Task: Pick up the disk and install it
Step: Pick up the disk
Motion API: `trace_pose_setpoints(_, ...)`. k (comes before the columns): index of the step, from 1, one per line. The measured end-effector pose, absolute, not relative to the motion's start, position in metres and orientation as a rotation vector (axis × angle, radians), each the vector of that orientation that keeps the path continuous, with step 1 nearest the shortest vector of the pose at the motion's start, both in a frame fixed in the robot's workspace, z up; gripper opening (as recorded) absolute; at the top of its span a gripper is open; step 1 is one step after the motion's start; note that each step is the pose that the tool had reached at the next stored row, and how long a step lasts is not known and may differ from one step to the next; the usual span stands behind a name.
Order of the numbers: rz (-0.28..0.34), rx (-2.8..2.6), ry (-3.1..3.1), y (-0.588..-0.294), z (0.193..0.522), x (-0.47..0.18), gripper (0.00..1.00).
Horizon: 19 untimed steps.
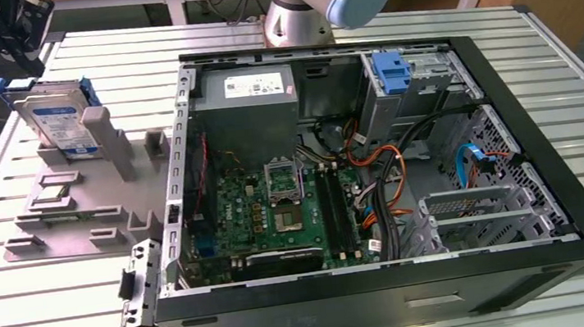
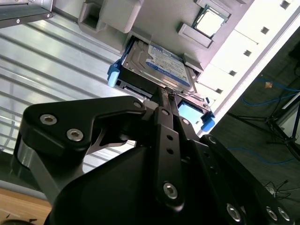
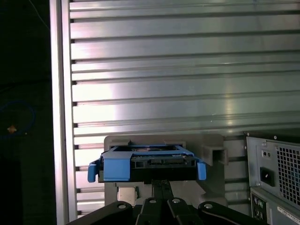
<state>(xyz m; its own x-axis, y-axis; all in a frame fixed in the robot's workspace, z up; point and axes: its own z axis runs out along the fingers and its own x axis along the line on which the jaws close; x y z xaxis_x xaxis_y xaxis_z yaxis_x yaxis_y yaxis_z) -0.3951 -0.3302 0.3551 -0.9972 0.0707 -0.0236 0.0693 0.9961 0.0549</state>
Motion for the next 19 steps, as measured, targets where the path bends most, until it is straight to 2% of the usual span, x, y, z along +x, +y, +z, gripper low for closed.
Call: trace_pose_setpoints(19, 0.088, -0.180, 3.115, -0.3303, 0.3548, -0.3951, 0.11)
